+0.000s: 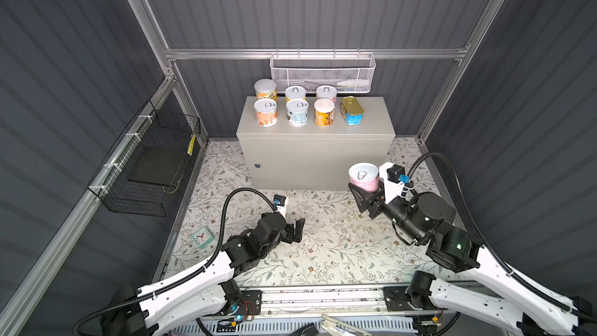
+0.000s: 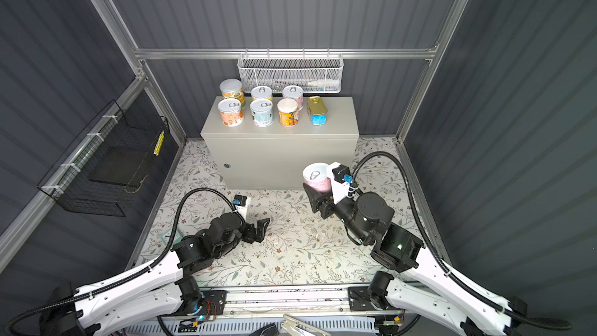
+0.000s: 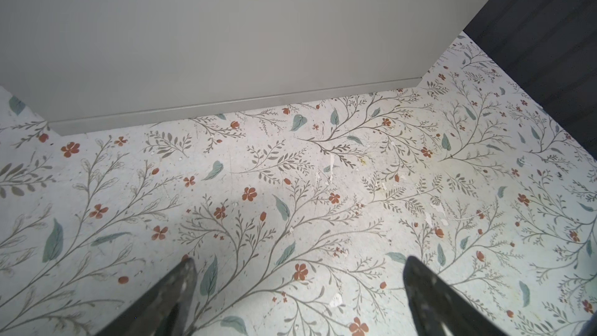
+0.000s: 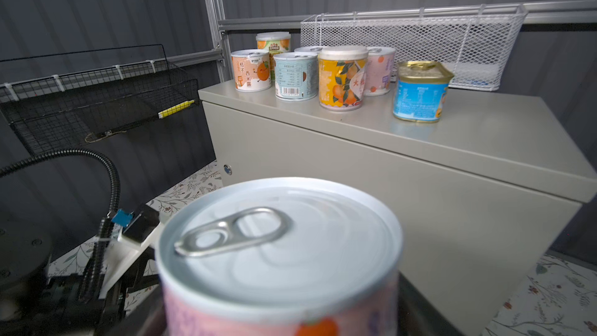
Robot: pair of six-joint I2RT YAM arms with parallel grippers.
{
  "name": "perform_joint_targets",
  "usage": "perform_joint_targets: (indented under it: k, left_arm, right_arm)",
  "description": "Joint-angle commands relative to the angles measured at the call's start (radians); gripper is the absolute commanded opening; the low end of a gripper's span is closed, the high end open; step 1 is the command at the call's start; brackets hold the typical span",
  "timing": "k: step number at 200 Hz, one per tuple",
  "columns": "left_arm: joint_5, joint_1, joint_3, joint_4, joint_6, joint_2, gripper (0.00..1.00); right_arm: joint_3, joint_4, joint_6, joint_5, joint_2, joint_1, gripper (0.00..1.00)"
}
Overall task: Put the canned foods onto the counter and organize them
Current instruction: 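Open the left gripper and draw it back while the right gripper lifts the can, then carry the pink can with the right gripper onto the cabinet top beside the gold tin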
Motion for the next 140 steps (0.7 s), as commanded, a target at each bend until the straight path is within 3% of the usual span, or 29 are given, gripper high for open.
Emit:
perform_joint_targets:
  k: [1,33,81,140]
  left_arm:
    - [0.006,0.004,-0.056,0.158,0.062,-0.001,1.00]
    - [0.022,0.002,-0.149,0.241,0.089,-0.060,1.00]
    - [-0.042,0.003,-0.188,0.203,0.106,-0.171,1.00]
    - [-0.010,0.003,-0.149,0.194,0.084,-0.053,1.00]
  right_arm:
    - [0.104,0.013,-0.030,-0.034,0.027,-0.034,0.65]
    - [0.243,-0.032,-0.044,-0.120,0.102,-0.135,0.65]
    - [0.457,-0.082,-0.037,-0.252,0.255,-0.309,0.65]
    - [0.615,-0.059,-0.004,-0.351,0.450,-0.421,0.65]
